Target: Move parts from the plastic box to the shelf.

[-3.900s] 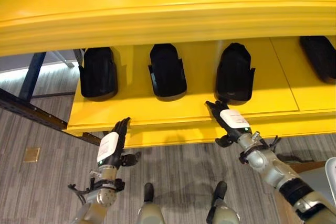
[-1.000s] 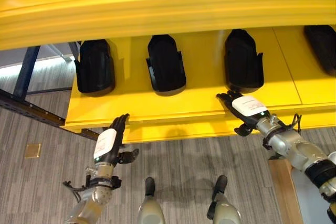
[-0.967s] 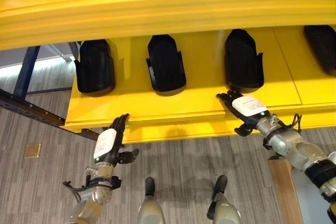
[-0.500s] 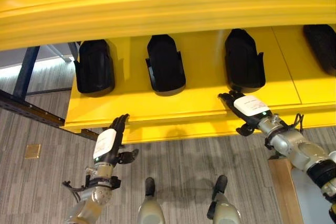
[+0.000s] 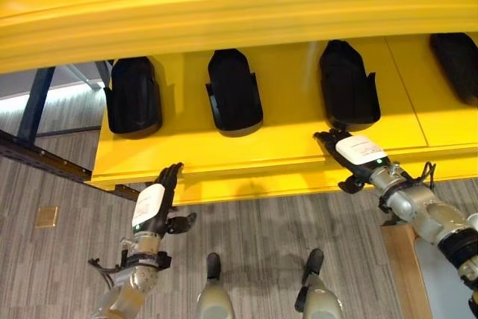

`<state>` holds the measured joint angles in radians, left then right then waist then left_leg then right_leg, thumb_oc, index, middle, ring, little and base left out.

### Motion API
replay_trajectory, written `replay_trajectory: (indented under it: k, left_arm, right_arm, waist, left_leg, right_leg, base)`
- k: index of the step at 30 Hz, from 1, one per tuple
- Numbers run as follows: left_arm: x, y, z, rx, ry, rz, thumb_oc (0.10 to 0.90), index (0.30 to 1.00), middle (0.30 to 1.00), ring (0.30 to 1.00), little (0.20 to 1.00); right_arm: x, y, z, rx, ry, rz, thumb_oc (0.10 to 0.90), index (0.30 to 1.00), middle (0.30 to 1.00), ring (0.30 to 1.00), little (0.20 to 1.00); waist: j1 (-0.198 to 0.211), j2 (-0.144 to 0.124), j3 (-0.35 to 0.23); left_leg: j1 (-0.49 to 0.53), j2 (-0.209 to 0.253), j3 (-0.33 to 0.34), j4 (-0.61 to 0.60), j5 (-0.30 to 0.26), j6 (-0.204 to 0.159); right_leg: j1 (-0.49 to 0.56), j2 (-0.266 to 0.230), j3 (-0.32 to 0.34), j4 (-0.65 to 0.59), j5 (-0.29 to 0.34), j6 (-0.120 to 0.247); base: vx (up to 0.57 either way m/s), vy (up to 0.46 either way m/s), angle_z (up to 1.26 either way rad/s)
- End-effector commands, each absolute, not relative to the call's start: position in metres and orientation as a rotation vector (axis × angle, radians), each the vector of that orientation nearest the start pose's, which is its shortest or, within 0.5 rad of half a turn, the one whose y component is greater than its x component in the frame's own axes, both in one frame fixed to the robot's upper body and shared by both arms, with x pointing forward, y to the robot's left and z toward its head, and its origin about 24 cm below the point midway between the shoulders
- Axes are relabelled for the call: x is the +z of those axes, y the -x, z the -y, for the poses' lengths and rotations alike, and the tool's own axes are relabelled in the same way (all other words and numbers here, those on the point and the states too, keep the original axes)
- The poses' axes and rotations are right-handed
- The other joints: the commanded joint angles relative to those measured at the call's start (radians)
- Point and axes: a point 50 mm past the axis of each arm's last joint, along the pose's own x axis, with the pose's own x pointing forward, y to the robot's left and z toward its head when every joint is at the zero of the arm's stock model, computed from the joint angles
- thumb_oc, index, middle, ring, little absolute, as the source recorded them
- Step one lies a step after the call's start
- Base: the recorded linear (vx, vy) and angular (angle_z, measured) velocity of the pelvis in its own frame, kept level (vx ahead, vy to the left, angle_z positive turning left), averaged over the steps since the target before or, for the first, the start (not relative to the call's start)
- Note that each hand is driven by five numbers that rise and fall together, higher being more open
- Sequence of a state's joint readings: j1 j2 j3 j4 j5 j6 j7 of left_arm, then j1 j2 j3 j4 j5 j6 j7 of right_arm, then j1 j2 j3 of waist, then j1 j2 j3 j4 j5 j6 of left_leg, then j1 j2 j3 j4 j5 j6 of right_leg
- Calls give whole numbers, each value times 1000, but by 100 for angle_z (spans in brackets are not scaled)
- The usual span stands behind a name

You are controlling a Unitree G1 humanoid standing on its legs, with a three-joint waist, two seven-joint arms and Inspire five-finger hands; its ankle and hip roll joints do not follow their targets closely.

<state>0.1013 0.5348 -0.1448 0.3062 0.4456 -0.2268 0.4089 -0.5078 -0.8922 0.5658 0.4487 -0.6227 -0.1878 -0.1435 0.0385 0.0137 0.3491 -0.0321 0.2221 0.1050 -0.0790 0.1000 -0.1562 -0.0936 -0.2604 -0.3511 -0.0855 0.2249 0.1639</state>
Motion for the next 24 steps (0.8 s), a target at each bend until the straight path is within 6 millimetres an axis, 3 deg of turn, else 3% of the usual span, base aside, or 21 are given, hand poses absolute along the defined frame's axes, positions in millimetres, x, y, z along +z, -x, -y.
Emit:
replay_trajectory:
  k: [1, 24]
  left_arm:
    - [-33, -187, -314, 143, -1064, -430, 900, 1000, 1000, 1000, 1000]
    - [-36, -184, -317, 150, -1065, -450, 900, 1000, 1000, 1000, 1000]
  right_arm:
    - [144, -331, 273, 82, 1638, 215, 900, 1000, 1000, 1000, 1000]
    - [148, -332, 279, 44, 1641, 211, 900, 1000, 1000, 1000, 1000]
  waist:
    - [-27, -68, 44]
    - [-27, -71, 48]
  left_leg:
    - [19, -9, -5, 52, -63, 47]
    - [13, -6, -7, 55, -62, 46]
  right_leg:
    - [-3, -57, 13, 228, -155, 17]
    - [-12, -53, 13, 233, -154, 15]
  base:
    - [0, 0, 0]
    - [0, 0, 0]
